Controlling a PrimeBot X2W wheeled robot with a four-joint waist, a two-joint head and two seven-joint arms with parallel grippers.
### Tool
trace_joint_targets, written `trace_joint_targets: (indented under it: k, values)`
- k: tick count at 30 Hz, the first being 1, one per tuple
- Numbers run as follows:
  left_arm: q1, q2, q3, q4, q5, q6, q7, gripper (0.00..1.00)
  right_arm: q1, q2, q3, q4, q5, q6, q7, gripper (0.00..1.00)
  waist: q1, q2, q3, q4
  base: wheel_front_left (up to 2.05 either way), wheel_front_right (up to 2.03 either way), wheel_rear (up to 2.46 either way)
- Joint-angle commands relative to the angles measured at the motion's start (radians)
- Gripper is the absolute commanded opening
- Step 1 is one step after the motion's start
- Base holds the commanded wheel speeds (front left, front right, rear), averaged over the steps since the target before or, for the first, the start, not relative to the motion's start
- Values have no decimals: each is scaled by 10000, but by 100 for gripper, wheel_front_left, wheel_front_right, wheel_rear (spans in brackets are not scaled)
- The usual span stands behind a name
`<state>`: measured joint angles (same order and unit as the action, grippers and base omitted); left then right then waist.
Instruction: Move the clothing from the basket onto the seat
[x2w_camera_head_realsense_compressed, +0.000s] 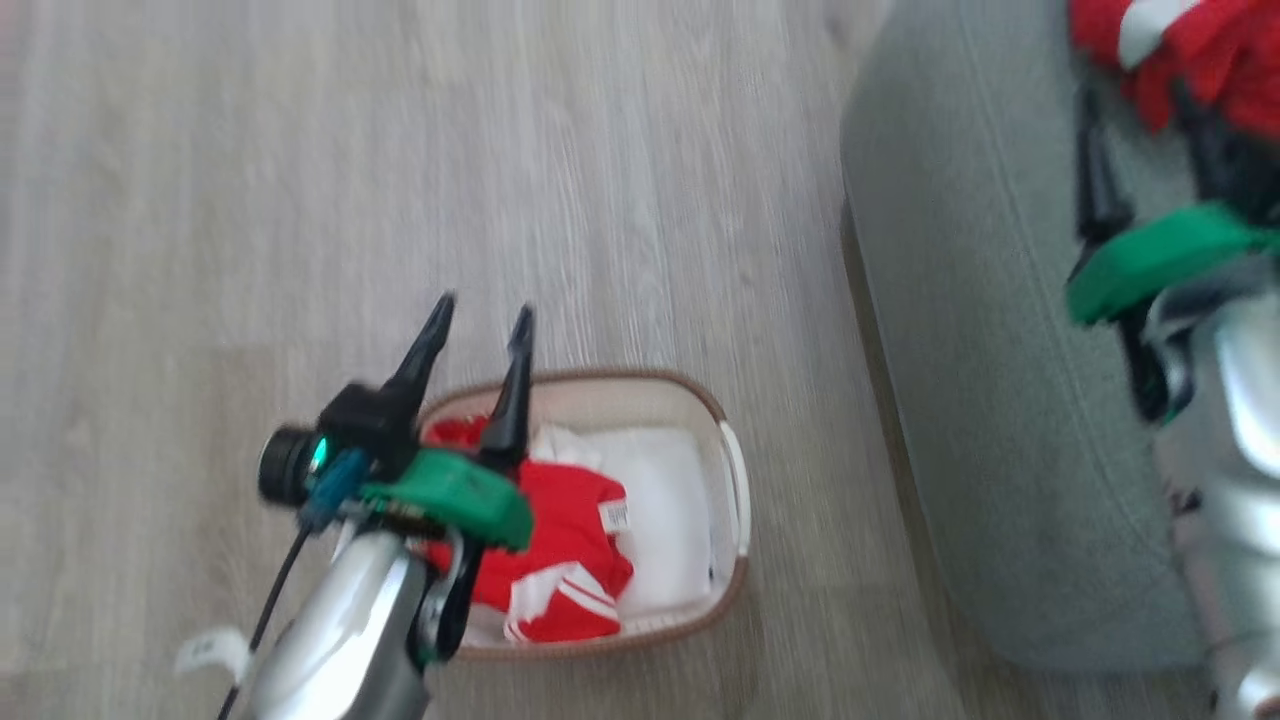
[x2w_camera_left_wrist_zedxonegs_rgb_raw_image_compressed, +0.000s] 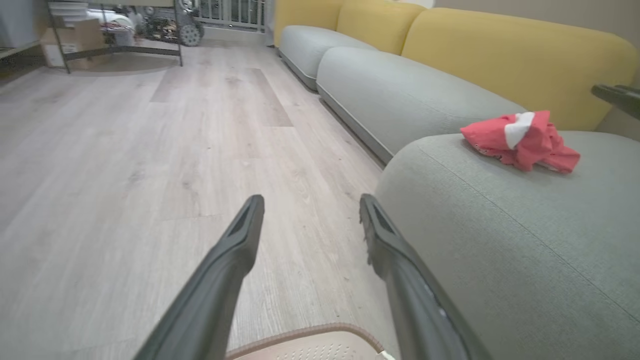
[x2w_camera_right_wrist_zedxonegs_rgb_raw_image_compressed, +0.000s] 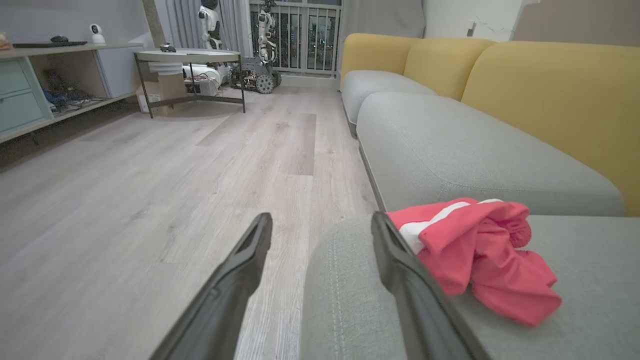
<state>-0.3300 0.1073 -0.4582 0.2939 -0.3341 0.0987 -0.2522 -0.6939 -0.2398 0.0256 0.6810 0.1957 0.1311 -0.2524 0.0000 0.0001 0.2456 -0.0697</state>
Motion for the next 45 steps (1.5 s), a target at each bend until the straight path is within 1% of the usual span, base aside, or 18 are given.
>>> trace_joint_targets:
  k: [1,5,8,9,13,16,20,24,28,37,45]
  values:
    - [-40,83,457,-360,64,72,-94,100,109,70,178,-399,30,-4,-93,100,0,-1,-706,317,0,0,0]
    - [818,125,1054,-505,207,191,-94,100,959,537,424,-859,-3,-4,-93,100,0,-1,-1347,575,0,0,0]
    - [1400,160,1455,-627,325,256,-94,100,1626,888,435,-1225,-81,-4,-93,100,0,-1,-1750,737,0,0,0]
    - [1756,165,1706,-740,416,315,-94,100,2053,1097,318,-1475,-191,-4,-93,100,0,-1,-1949,815,0,0,0]
    - [2465,96,2157,-1014,549,395,-95,100,2891,1577,122,-1985,-432,-4,-93,100,0,-1,-2273,886,0,0,0]
    - [2941,48,2388,-1146,648,369,-95,100,3504,1787,129,-2437,-577,-4,-93,100,0,-1,-2449,927,0,0,0]
    - [3432,-36,2715,-1302,694,304,-95,100,4246,1879,308,-2931,-645,-4,-93,100,0,-1,-2595,1007,0,0,0]
    - [3874,-128,3010,-1465,752,247,-95,100,4954,1891,579,-3423,-103,-4,-93,100,0,-1,-2751,1091,0,0,0]
    - [4251,-214,3271,-1685,827,192,-95,100,5539,1893,624,-3766,299,-4,-93,100,0,-1,-2868,1133,0,0,0]
    - [4599,-331,3682,-1783,1001,-15,-95,100,6025,1894,699,-3959,419,-4,-93,100,0,-1,-2990,1148,0,0,0]
    - [4617,-434,3786,-1718,1173,-175,-95,100,6062,1895,689,-3976,411,-4,-93,100,0,-1,-2982,1082,0,0,0]
